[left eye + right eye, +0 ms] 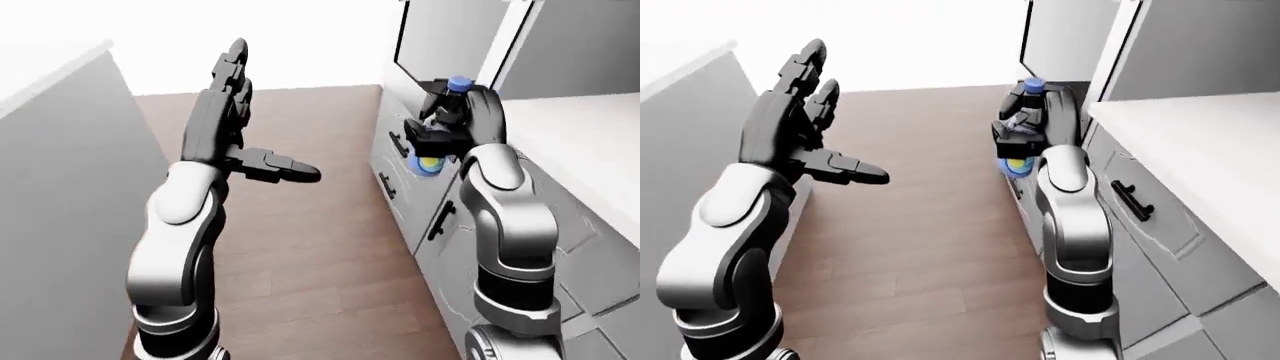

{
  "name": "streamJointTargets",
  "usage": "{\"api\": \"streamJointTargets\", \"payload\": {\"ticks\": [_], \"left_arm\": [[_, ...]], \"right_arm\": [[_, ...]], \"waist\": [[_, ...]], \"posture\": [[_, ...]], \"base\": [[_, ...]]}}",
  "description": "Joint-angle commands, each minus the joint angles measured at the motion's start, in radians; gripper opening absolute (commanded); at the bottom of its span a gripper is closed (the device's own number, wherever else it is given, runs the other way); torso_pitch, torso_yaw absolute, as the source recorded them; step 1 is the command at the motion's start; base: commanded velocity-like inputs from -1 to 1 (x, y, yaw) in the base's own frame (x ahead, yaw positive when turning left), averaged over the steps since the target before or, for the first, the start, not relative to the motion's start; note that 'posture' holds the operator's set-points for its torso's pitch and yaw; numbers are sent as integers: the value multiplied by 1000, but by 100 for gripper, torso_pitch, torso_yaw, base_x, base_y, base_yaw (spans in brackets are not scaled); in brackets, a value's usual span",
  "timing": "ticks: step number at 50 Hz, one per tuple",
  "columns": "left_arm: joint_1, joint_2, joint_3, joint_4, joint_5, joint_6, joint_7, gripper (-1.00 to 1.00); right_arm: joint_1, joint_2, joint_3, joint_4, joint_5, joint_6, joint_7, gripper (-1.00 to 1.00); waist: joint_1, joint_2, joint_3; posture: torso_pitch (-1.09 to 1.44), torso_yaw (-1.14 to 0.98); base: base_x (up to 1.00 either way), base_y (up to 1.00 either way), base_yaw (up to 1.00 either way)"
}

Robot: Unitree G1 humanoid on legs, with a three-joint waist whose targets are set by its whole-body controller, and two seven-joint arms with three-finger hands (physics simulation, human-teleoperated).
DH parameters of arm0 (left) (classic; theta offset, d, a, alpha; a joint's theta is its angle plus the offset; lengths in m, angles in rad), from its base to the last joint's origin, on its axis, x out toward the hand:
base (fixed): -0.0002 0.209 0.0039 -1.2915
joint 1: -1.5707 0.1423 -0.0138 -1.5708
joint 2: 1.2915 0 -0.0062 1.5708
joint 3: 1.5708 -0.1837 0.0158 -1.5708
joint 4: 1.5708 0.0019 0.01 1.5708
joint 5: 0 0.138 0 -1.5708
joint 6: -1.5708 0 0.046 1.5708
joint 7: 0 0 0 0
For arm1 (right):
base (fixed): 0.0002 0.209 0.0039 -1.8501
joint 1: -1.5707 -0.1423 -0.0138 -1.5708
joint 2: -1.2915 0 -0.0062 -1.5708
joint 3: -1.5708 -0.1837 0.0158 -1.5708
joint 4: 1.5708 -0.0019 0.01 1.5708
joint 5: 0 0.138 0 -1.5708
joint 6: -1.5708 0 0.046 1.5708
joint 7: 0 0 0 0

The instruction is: Move the drinks to the dining counter.

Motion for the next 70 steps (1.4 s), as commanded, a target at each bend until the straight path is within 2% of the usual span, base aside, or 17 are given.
{"api": "streamJointTargets", "payload": {"ticks": [1, 10, 12, 13, 23, 26, 27, 29, 34, 39, 41, 42, 52, 55, 56, 64, 70], "left_arm": [[-37, 10, 18, -27, 8, -32, 9, 100], [-44, 8, 16, -34, 4, -19, 11, 100], [-42, 9, 15, -40, 5, -13, 10, 100], [-41, 9, 16, -40, 5, -13, 9, 100], [-43, 8, 18, -41, 3, -12, 10, 100], [-46, 9, 19, -43, 2, -8, 10, 100], [-46, 10, 19, -41, 2, -10, 10, 100], [-47, 9, 19, -42, 1, -9, 11, 100], [-43, 11, 21, -45, -1, -11, 10, 100], [-40, 13, 26, -45, -4, -14, 10, 100], [-41, 14, 28, -47, -7, -13, 12, 100], [-42, 15, 27, -56, -7, -2, 14, 100], [-38, 18, 29, -70, -13, 9, 19, 100], [-34, 17, 27, -68, -14, 5, 21, 100], [-34, 17, 27, -69, -14, 6, 21, 100], [-46, 17, 23, -65, -15, 11, 23, 100], [-44, 16, 24, -63, -13, 8, 22, 100]], "right_arm": [[-51, -3, 8, -44, 0, -50, 7, -100], [-49, -1, 14, -61, -10, -44, 33, -100], [-42, 4, 22, -49, -18, -61, 38, -100], [-43, 5, 24, -52, -22, -57, 41, -100], [-42, 10, 17, -52, -31, -57, 52, -100], [-44, 10, 19, -56, -33, -52, 53, -100], [-44, 9, 18, -54, -33, -54, 54, -100], [-45, 9, 18, -52, -34, -56, 55, -100], [-39, 12, 21, -59, -35, -52, 58, -100], [-37, 14, 22, -65, -37, -46, 62, -100], [-35, 14, 22, -62, -38, -51, 63, -100], [-39, 14, 22, -67, -38, -43, 64, -100], [-37, 16, 22, -72, -43, -42, 70, -100], [-37, 15, 22, -76, -43, -39, 71, -100], [-37, 15, 22, -77, -43, -38, 71, -100], [-32, 12, 18, -79, -41, -40, 75, -100], [-33, 13, 18, -83, -40, -36, 73, -100]], "waist": [[10, 3, -29], [2, 126, -19], [7, 176, -58], [11, 152, -20], [12, 49, -8], [-3, -42, -36], [0, 12, -15], [9, -5, -23], [6, 47, -20], [-3, 125, -21], [2, 190, -42], [10, 154, -27], [12, 53, -11], [0, -32, -32], [2, 1, -27], [3, 57, -20], [-2, 176, -37]], "posture": [[0, 0], [0, 0], [0, 0], [0, 0], [0, 0], [0, 0], [0, 0], [0, 0], [0, 0], [0, 0], [0, 0], [0, 0], [0, 0], [0, 0], [0, 0], [0, 0], [0, 0]], "base": [[0, 0, 100], [0, 0, 100], [0, 0, 100], [0, 0, 100], [0, 0, 100], [0, 0, 100], [0, 0, 100], [0, 0, 100], [0, 0, 100], [0, 0, 100], [0, 0, 100], [0, 0, 100], [0, 0, 100], [0, 0, 100], [0, 0, 100], [0, 0, 100], [0, 0, 100]]}}
